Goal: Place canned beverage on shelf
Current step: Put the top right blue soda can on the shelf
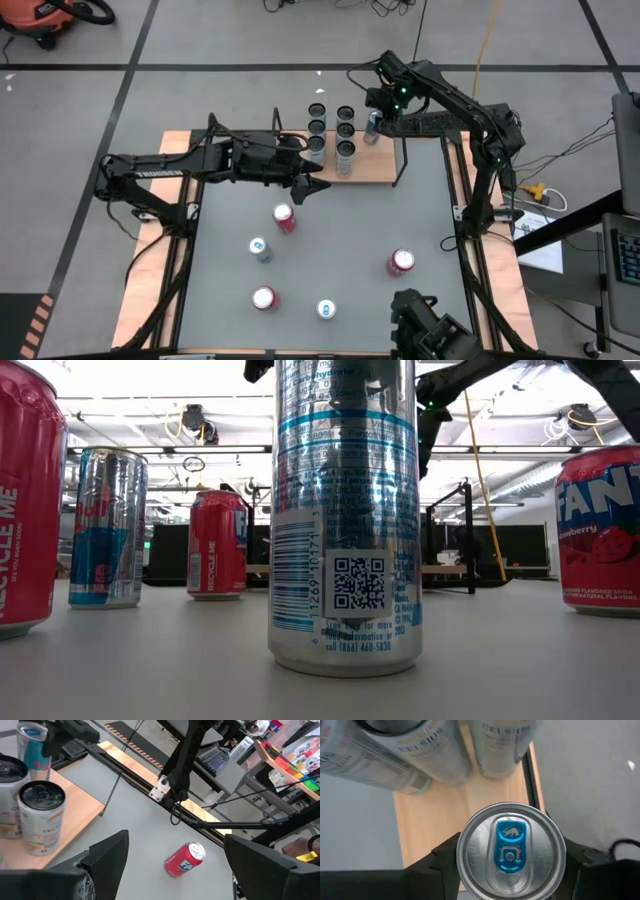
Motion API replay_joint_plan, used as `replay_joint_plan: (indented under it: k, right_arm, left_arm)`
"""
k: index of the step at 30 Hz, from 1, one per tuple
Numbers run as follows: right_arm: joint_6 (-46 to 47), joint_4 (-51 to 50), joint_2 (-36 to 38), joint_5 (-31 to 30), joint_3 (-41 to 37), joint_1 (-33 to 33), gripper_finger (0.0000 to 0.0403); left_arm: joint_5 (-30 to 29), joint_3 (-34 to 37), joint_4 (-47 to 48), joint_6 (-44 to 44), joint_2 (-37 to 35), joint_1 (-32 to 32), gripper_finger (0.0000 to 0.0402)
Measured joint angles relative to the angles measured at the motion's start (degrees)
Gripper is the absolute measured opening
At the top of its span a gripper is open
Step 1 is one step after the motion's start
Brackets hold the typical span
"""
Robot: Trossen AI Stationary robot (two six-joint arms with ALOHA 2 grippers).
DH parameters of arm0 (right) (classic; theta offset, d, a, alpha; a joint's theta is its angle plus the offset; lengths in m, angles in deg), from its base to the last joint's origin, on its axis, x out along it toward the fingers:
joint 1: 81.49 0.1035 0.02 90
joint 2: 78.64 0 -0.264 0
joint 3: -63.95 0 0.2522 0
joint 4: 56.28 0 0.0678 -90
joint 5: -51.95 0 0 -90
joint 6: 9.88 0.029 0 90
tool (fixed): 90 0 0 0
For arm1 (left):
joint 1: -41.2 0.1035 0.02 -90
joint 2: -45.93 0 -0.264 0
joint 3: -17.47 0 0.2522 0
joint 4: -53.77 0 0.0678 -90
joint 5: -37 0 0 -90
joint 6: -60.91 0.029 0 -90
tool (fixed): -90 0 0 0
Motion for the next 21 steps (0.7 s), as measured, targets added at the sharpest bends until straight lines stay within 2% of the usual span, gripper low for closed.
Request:
replay_joint_plan:
  k: [15, 21]
  right_arm:
    - [-2.24, 2.85, -0.61, 1.07, -1.45, -1.36, 0.0192]
    - [-2.15, 2.92, -0.61, -1.79, -2.44, -1.43, 0.0192]
  left_arm:
    - [1.48, 0.00, 0.02, 0.56, 0.00, 3.05, 0.0329]
    - [2.20, 0.00, 1.36, 1.29, 0.00, 3.00, 0.0329]
